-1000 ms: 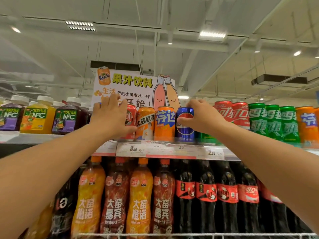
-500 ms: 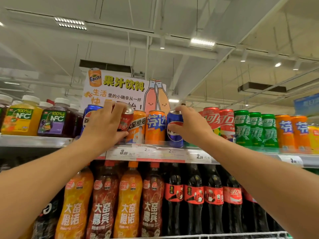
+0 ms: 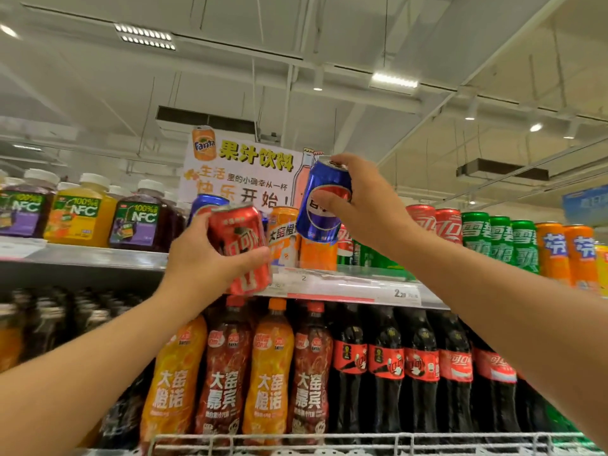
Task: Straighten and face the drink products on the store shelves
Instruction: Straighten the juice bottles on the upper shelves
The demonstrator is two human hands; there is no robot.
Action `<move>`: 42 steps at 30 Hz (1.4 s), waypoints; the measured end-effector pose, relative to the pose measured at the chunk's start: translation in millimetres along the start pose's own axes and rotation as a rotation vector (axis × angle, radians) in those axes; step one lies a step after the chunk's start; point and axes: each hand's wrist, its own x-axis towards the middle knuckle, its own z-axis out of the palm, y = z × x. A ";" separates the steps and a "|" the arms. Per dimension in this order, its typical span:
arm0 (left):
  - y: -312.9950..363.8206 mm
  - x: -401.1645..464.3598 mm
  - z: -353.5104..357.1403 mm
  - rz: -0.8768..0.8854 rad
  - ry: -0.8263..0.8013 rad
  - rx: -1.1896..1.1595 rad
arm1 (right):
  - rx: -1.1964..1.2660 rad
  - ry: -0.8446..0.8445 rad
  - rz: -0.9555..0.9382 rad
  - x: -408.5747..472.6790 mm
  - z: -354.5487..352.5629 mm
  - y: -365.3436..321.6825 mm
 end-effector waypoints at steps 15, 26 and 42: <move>-46.2 -14.7 -17.5 0.012 -0.278 -0.032 | 0.150 -0.181 0.223 54.4 101.1 -24.1; -48.2 -11.8 -15.5 0.049 -0.272 0.006 | -0.109 -0.450 0.299 64.3 125.2 -40.8; -39.4 -11.2 -14.5 -0.009 -0.259 0.038 | 0.005 -0.166 0.108 13.5 97.1 -56.1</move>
